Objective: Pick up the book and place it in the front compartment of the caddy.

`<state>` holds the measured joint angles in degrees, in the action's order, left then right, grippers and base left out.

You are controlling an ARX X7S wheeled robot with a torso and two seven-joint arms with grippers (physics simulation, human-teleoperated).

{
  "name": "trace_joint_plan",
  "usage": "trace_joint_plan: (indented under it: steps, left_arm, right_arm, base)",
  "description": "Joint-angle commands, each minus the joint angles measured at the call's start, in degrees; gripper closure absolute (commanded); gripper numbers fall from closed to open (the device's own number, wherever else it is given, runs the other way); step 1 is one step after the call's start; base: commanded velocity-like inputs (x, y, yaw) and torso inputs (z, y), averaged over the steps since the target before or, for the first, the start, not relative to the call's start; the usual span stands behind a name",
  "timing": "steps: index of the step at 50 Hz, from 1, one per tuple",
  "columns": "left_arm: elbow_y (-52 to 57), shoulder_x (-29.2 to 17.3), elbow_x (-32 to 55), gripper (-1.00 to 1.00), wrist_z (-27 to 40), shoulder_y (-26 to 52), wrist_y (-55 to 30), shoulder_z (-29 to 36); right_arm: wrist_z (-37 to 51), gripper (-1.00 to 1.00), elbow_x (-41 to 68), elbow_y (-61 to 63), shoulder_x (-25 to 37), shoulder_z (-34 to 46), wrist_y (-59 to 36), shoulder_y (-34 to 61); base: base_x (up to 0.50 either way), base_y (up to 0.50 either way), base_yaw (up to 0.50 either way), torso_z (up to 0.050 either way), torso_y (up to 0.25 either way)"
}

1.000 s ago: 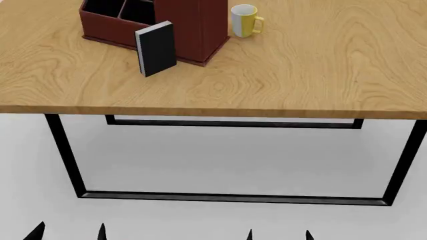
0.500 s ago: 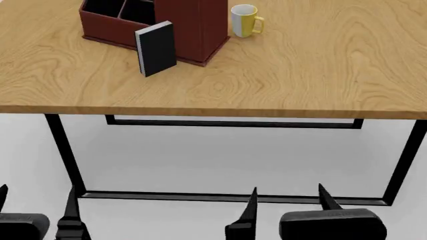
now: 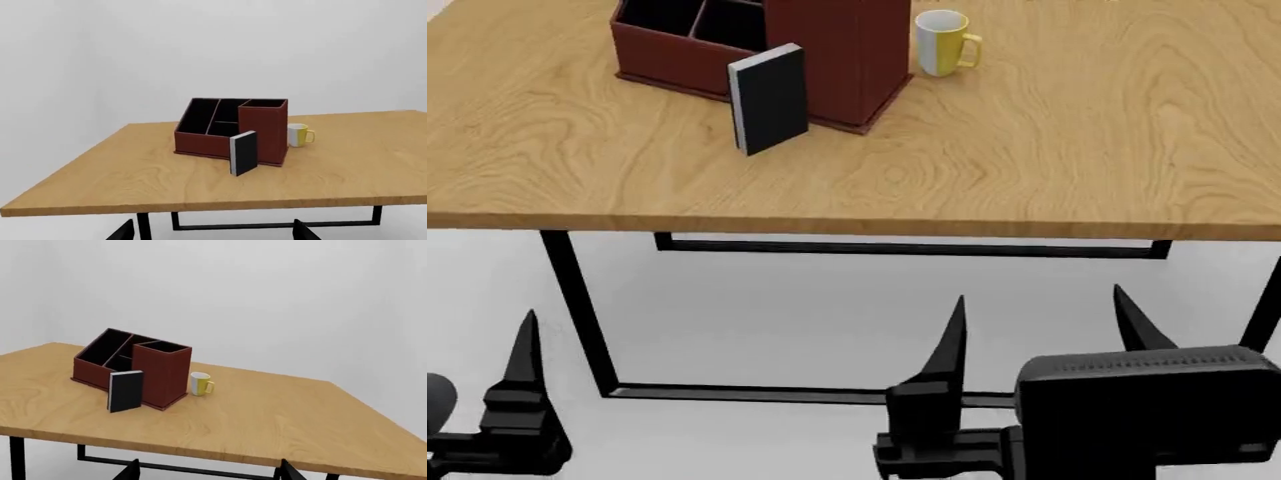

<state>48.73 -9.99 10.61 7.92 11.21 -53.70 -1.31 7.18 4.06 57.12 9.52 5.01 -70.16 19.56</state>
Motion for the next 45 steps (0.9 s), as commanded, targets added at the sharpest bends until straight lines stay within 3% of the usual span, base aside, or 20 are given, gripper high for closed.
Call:
trace_joint_plan:
  steps: [1, 13, 37, 45]
  left_arm:
    - [2.3, -0.5, 0.9, -1.0, 0.4, 1.3, -2.8, -0.5]
    - [2.8, -0.6, 1.4, -1.0, 0.9, 1.4, -3.1, 0.1]
    - [3.3, -1.0, 2.4, -1.0, 1.7, 1.7, -3.2, 0.7]
    - [3.3, -1.2, 2.7, -1.0, 2.0, 1.7, -3.2, 0.8]
  right_arm:
    - [5.0, -1.0, 5.5, 2.8, 2.4, 0.6, -3.5, 2.7]
    - [13.7, -1.0, 17.9, 2.6, 6.1, -1.6, -2.5, 3.0]
    - [15.7, -1.0, 21.3, 1.8, 7.0, -2.5, -0.9, 2.3]
    - [17.0, -1.0, 23.0, 2.5, 6.9, -4.0, 0.9, 2.5]
  base:
    - [0.06, 0.5, 0.0, 0.0, 0.0]
    - [0.06, 0.5, 0.0, 0.0, 0.0]
    - [0.06, 0.5, 0.0, 0.0, 0.0]
    - [0.0, 0.02, 0.0, 0.0, 0.0]
